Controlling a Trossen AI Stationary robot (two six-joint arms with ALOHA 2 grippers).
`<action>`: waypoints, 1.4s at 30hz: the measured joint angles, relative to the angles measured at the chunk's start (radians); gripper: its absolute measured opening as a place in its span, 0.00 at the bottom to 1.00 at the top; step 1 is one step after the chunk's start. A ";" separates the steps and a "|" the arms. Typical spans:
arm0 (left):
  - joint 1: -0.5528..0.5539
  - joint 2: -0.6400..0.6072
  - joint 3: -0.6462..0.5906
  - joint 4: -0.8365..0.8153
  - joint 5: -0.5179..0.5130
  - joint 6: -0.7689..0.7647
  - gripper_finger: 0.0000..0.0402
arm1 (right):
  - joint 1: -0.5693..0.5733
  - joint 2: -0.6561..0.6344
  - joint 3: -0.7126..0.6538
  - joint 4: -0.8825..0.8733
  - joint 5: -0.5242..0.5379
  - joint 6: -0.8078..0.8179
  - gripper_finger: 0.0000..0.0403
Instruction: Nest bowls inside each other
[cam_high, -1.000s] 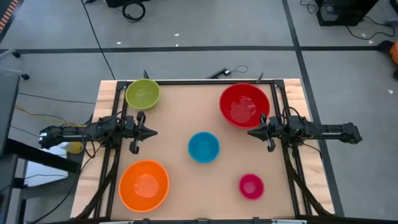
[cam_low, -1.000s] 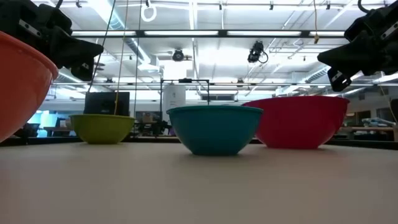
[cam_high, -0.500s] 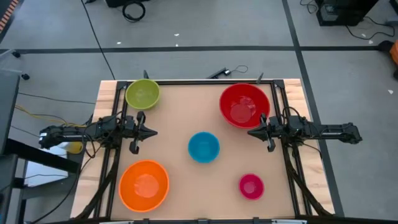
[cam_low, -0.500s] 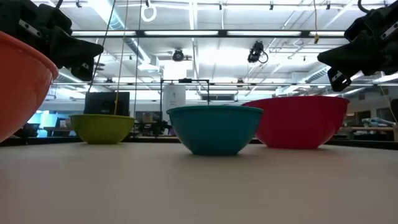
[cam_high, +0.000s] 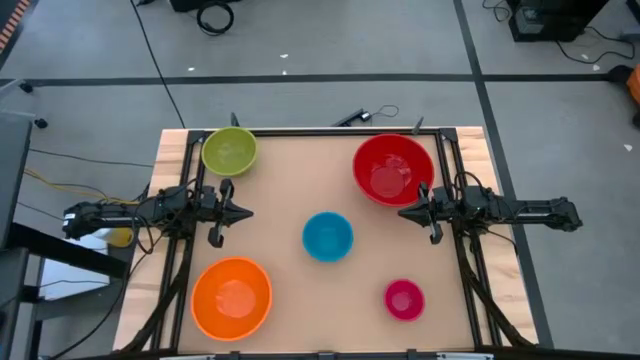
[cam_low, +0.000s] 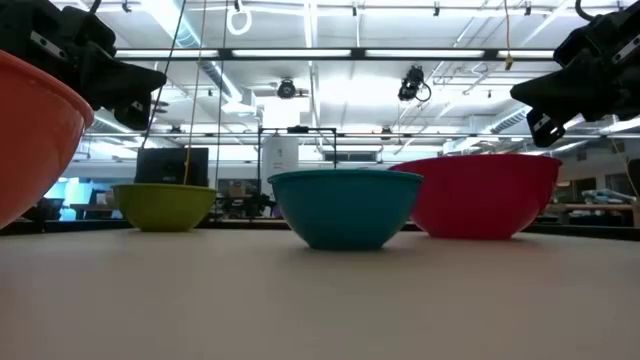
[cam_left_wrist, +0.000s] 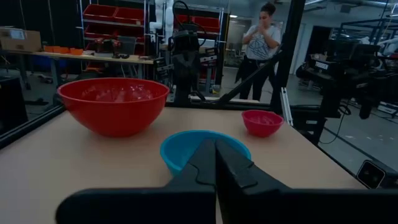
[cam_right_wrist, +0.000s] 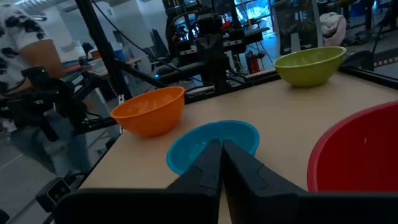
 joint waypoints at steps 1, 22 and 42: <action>0.000 0.000 0.000 0.000 0.000 0.000 0.00 | 0.000 0.000 0.000 0.000 0.000 0.000 0.05; 0.000 0.000 0.000 0.000 0.000 0.000 0.00 | 0.000 0.000 0.000 0.000 0.000 0.000 0.05; 0.000 0.004 0.000 0.232 -0.157 -0.251 0.00 | -0.019 0.005 0.000 0.095 0.213 -0.184 0.05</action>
